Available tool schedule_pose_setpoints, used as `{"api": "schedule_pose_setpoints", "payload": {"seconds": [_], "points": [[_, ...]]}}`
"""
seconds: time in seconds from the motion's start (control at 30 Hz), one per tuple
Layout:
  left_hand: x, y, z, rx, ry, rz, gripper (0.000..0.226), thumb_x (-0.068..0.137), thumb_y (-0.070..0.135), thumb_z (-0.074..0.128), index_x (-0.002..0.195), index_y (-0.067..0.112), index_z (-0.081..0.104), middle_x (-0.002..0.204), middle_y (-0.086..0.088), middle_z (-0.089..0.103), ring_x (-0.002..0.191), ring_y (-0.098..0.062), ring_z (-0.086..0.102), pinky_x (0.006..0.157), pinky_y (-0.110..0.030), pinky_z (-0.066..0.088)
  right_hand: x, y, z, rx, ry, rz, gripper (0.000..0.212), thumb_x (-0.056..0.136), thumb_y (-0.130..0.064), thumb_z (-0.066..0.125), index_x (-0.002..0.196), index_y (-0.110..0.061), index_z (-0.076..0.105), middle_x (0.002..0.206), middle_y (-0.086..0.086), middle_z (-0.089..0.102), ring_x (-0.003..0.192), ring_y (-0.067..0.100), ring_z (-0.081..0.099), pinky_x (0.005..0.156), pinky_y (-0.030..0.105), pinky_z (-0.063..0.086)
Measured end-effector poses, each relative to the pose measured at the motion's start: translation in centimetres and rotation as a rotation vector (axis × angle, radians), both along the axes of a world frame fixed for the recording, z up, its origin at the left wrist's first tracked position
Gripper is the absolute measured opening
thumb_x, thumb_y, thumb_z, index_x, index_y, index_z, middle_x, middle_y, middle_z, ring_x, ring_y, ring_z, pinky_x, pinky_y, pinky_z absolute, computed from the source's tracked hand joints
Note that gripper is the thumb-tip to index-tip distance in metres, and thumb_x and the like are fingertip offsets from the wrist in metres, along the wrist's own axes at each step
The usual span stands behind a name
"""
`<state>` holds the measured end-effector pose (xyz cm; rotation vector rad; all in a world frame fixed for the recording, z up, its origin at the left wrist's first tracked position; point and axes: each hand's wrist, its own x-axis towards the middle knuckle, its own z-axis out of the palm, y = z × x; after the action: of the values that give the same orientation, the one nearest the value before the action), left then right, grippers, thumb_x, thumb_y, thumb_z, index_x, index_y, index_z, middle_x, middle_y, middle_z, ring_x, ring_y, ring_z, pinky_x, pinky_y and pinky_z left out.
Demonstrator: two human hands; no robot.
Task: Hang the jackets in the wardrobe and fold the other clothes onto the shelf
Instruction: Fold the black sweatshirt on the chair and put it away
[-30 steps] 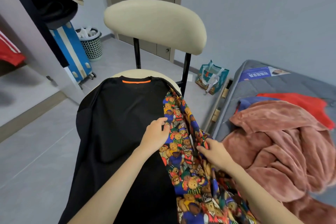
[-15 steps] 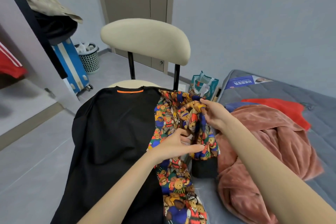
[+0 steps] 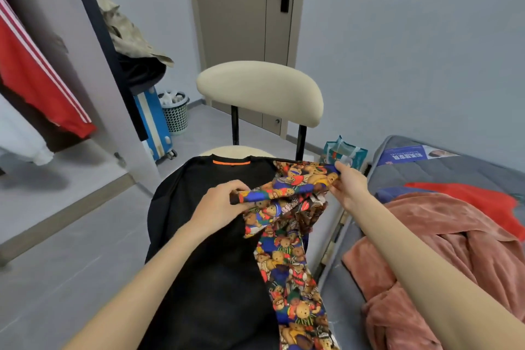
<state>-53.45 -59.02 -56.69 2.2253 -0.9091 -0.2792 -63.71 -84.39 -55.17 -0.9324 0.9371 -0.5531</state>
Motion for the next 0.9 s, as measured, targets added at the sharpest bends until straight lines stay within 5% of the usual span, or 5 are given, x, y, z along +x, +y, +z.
{"api": "schedule_pose_setpoints", "payload": {"seconds": [0.13,0.43,0.63,0.77,0.9], "points": [[4.6,2.3,1.6,0.062,-0.042,0.033,0.025,0.081,0.032,0.076,0.105,0.034,0.071,0.101,0.021,0.066,0.089,0.008,0.054,0.075,-0.015,0.04,2.1,0.9,-0.8,-0.041,0.065,0.014,0.021,0.094,-0.015,0.062,0.076,-0.012,0.052,0.06,0.001,0.049,0.031,0.003,0.044,0.034,0.017,0.042],[14.9,3.4,-2.2,-0.365,0.508,0.623,0.019,0.08,0.029,0.077,0.087,0.015,0.066,0.076,0.008,0.062,0.066,-0.004,0.057,0.037,-0.01,0.041,12.0,1.1,-3.3,-0.268,0.277,0.184,0.024,0.088,-0.025,0.067,0.07,-0.011,0.062,0.067,0.0,0.062,0.073,0.018,0.055,0.075,0.03,0.039],[21.3,2.9,-8.8,-0.376,0.481,0.821,0.028,0.095,0.031,0.058,0.11,0.007,0.059,0.107,-0.011,0.064,0.092,-0.024,0.06,0.076,-0.031,0.048,20.0,1.8,-7.8,-0.414,0.419,0.246,0.04,0.088,-0.035,0.068,0.082,0.005,0.068,0.093,0.016,0.068,0.097,0.034,0.062,0.09,0.043,0.048],[24.2,3.0,-12.4,-0.282,0.348,0.847,0.032,0.098,0.033,0.053,0.111,0.005,0.057,0.115,-0.016,0.063,0.105,-0.031,0.06,0.091,-0.042,0.049,23.6,2.2,-11.8,-0.527,0.535,0.312,0.048,0.09,-0.04,0.062,0.052,-0.014,0.048,0.06,0.002,0.05,0.076,0.027,0.053,0.069,0.035,0.042],[26.1,3.5,-15.4,-0.216,0.236,0.811,0.028,0.098,0.035,0.051,0.1,0.008,0.058,0.102,-0.012,0.065,0.1,-0.032,0.061,0.085,-0.041,0.049,25.1,2.4,-15.8,-0.547,0.466,0.382,0.028,0.094,-0.027,0.06,0.068,-0.017,0.065,0.088,0.006,0.067,0.087,0.016,0.054,0.089,0.032,0.047]]}}
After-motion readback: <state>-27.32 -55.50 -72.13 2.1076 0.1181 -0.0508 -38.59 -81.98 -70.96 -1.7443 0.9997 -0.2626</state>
